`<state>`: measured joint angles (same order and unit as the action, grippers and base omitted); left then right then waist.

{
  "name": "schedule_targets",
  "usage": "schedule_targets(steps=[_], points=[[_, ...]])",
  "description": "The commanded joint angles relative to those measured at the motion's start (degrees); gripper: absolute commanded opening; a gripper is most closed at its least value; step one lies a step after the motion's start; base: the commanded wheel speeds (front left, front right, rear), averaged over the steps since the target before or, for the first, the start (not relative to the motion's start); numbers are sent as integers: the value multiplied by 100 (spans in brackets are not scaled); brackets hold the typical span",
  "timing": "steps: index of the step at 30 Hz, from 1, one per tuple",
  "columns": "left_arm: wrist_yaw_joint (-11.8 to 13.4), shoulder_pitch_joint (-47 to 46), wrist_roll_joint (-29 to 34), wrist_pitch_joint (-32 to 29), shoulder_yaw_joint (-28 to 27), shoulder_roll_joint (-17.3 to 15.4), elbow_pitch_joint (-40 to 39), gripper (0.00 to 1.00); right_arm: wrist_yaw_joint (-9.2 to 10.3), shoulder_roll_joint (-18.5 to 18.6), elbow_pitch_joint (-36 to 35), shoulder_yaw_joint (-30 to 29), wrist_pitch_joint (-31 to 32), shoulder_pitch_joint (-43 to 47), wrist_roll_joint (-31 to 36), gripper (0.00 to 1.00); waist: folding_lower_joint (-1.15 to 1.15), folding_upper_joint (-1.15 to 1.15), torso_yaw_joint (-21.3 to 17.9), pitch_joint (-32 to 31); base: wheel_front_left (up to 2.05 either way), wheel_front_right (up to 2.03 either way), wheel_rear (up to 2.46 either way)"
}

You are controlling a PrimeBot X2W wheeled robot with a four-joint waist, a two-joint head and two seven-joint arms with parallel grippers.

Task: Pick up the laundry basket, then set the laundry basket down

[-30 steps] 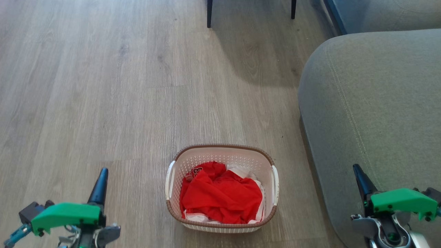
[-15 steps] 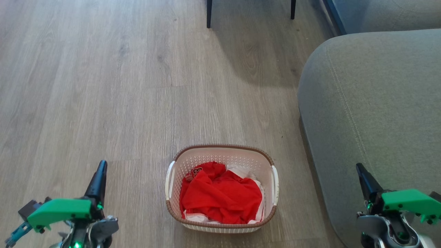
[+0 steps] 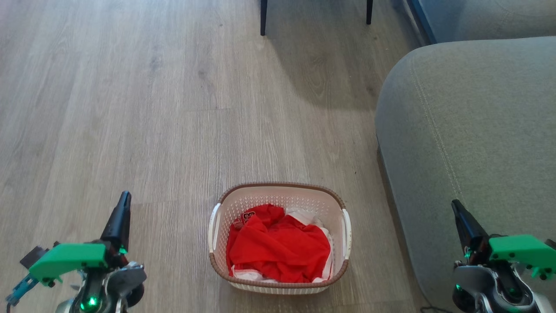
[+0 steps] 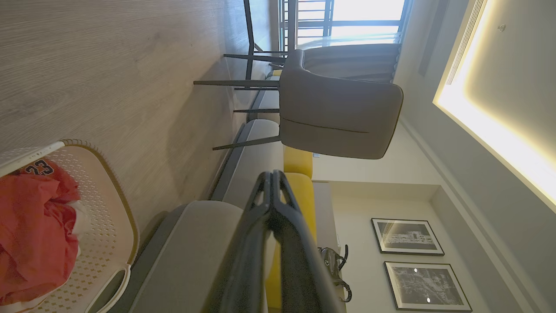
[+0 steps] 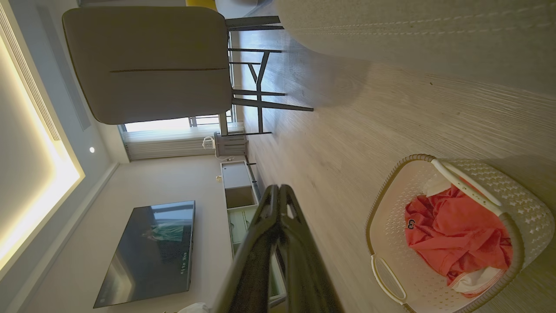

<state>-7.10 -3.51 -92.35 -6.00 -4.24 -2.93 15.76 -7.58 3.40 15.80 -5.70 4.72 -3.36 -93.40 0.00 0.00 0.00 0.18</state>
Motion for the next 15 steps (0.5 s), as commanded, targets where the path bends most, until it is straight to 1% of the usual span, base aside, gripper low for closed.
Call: schedule_targets(steps=[1, 15], points=[[-38, -265, -9, -22, -195, -22, -171, 0, 9, 72, -188, 90, 39, -266, -20, 0, 0, 0, 0, 0, 0, 0, 0], [-38, -266, -2, -28, -204, -17, -171, 0, 9, 51, -186, 59, 63, -269, 6, 0, 0, 0, 0, 0, 0, 0, 0]])
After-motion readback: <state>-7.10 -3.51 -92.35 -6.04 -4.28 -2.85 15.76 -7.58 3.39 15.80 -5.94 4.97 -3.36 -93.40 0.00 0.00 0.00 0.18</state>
